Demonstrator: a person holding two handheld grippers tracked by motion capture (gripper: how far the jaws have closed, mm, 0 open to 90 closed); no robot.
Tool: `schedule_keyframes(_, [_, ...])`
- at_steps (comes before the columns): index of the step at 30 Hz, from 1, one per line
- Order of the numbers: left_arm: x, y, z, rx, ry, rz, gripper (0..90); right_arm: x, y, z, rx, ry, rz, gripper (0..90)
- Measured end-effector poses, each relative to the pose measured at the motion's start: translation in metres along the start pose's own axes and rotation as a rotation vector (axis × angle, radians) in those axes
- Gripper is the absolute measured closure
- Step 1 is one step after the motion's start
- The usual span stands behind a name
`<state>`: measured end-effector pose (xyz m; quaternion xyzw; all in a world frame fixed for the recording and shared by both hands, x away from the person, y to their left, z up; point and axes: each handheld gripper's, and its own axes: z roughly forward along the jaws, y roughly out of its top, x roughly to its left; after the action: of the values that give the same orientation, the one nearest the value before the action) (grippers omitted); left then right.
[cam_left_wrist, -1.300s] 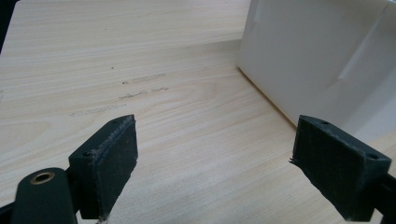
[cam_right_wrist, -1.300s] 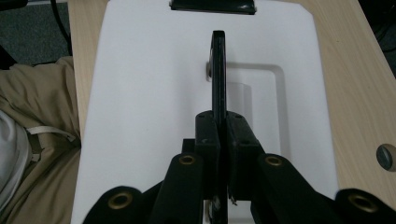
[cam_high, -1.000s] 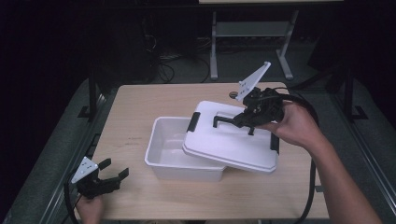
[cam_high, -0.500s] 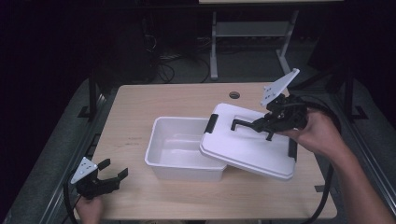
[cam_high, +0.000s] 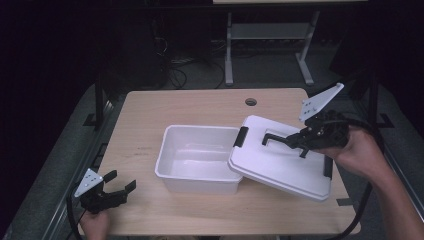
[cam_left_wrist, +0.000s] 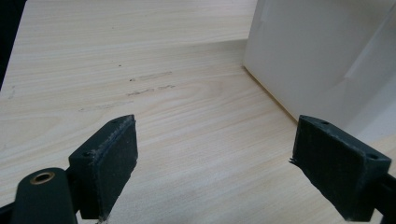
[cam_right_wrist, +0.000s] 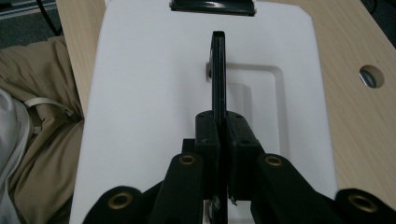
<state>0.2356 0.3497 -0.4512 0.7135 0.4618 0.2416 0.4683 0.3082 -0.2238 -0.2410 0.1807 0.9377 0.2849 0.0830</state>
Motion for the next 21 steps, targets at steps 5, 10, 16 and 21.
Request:
schedule_keyframes(5, [0.001,-0.001,-0.001,-0.001,0.004,-0.002,13.0,-0.001,-0.014,-0.003,-0.001,-0.004,0.016,84.7])
schedule_keyframes(10, [0.0,-0.001,0.0,0.0,0.006,-0.005,13.0,0.0,-0.025,-0.008,-0.011,-0.006,0.031,84.7])
schedule_keyframes(16, [0.0,-0.001,0.0,0.0,0.008,-0.007,13.0,0.0,-0.04,-0.011,-0.02,-0.006,0.049,84.7])
schedule_keyframes(21, [0.0,-0.001,-0.001,0.0,0.009,-0.008,13.0,0.0,-0.053,-0.006,-0.017,0.0,0.067,84.7])
